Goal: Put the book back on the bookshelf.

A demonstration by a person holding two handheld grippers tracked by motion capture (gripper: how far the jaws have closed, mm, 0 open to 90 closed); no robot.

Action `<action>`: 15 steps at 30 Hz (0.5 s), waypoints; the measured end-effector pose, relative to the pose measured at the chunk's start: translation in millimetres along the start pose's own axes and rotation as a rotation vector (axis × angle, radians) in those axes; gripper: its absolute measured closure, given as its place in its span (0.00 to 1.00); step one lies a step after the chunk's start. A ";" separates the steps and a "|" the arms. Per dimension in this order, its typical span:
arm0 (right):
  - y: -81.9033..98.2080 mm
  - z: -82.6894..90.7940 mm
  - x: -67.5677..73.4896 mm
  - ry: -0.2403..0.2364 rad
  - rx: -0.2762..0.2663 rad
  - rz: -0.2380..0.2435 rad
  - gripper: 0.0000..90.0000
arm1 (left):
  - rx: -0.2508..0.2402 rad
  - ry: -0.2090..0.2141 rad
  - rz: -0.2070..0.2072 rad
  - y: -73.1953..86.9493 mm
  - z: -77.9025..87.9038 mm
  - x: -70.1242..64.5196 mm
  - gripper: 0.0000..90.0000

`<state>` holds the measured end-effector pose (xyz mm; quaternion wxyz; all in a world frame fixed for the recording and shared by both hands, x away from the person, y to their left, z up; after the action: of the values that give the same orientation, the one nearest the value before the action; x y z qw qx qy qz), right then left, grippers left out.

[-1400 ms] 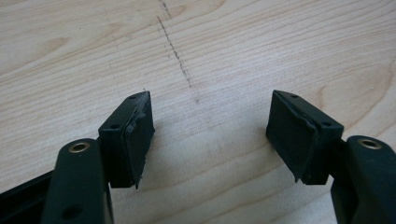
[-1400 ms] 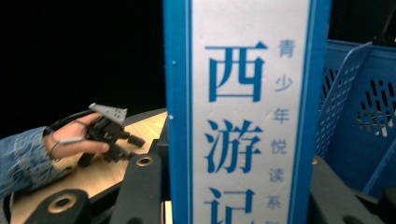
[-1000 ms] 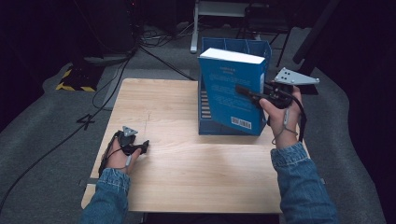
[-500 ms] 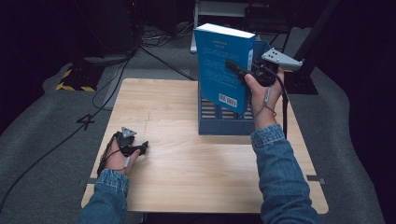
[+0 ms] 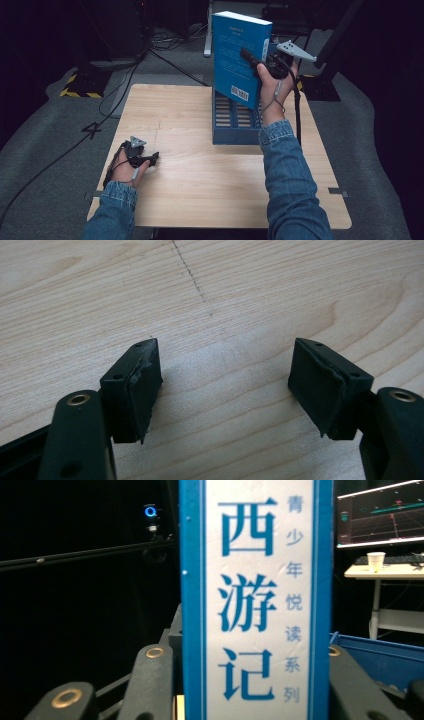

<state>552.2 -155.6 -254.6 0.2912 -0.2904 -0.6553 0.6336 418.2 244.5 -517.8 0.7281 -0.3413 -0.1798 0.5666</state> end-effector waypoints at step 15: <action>2.5 -13.4 -12.3 0.065 0.022 0.017 0.69 | 0.000 -0.003 0.001 7.6 7.5 0.6 0.33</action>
<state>570.5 -156.0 -256.9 0.3102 -0.3130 -0.6360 0.6335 408.2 248.2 -517.9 0.7274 -0.3407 -0.1807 0.5676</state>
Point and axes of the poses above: each handheld gripper's, and its own axes: z roughly backward along the jaws, y roughly out of its underside, x roughly to its left, the point moved 2 cm from there along -z, roughly forward along the jaws, and after that the axes turned 7 degrees about z, right-handed, at the moved point
